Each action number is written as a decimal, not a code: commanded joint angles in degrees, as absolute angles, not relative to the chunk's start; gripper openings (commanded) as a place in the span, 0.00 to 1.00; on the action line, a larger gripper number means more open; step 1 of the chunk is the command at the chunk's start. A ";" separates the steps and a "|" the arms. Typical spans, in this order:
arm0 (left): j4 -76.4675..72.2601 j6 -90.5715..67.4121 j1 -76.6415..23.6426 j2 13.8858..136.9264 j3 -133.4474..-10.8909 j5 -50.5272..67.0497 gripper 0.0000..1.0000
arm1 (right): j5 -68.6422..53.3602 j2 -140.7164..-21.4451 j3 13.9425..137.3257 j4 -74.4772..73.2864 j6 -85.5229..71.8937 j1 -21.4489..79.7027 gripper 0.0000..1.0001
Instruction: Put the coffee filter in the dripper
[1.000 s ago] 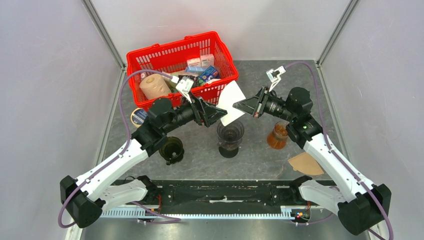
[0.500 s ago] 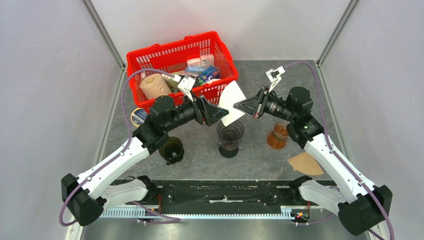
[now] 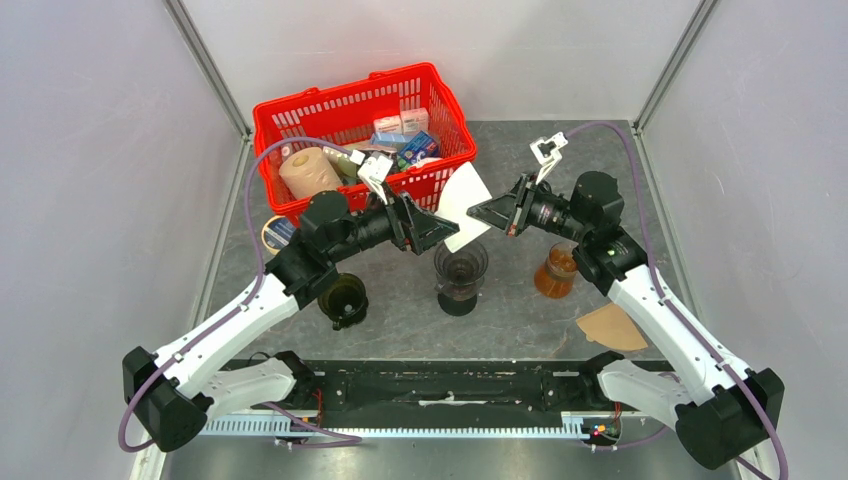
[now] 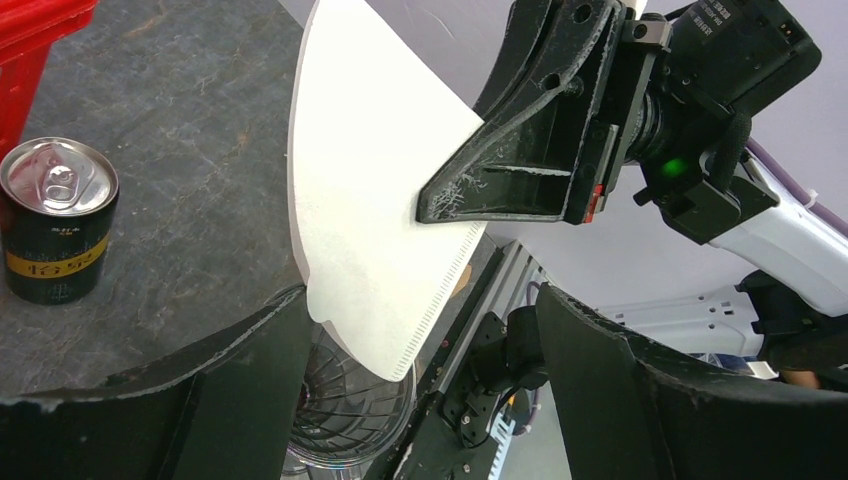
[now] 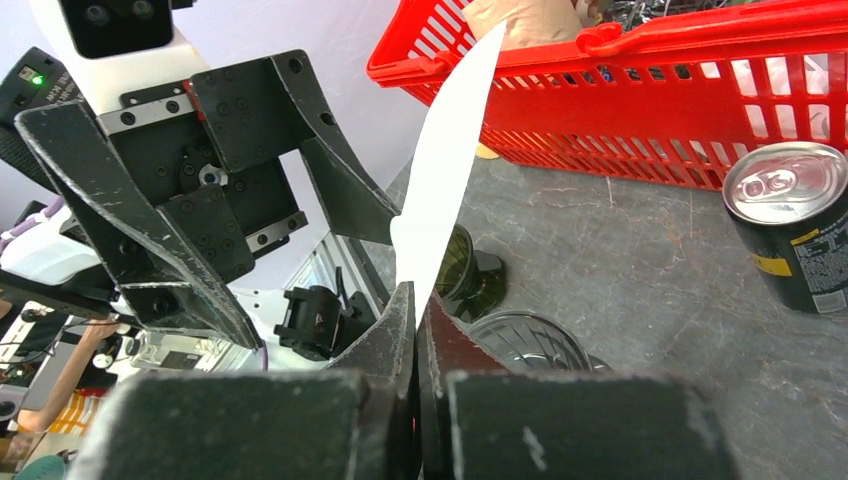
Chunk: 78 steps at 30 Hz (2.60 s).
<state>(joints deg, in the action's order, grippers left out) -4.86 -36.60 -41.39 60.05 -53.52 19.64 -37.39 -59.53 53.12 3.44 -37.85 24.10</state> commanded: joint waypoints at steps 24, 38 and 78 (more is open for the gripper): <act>-10.20 -40.39 -41.55 63.66 -56.18 22.57 0.88 | -38.09 -59.78 56.23 4.01 -36.26 23.97 0.00; -8.00 -38.65 -41.57 63.31 -56.95 20.25 0.88 | -41.22 -58.65 55.33 6.36 -36.57 23.99 0.00; -9.33 -42.98 -41.56 62.15 -55.75 21.99 0.70 | -38.04 -57.97 54.54 6.10 -34.76 23.94 0.00</act>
<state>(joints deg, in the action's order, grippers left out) -6.96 -41.60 -41.39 64.66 -54.83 21.19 -38.94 -57.95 53.67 5.15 -35.51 24.10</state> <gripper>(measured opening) 0.705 0.007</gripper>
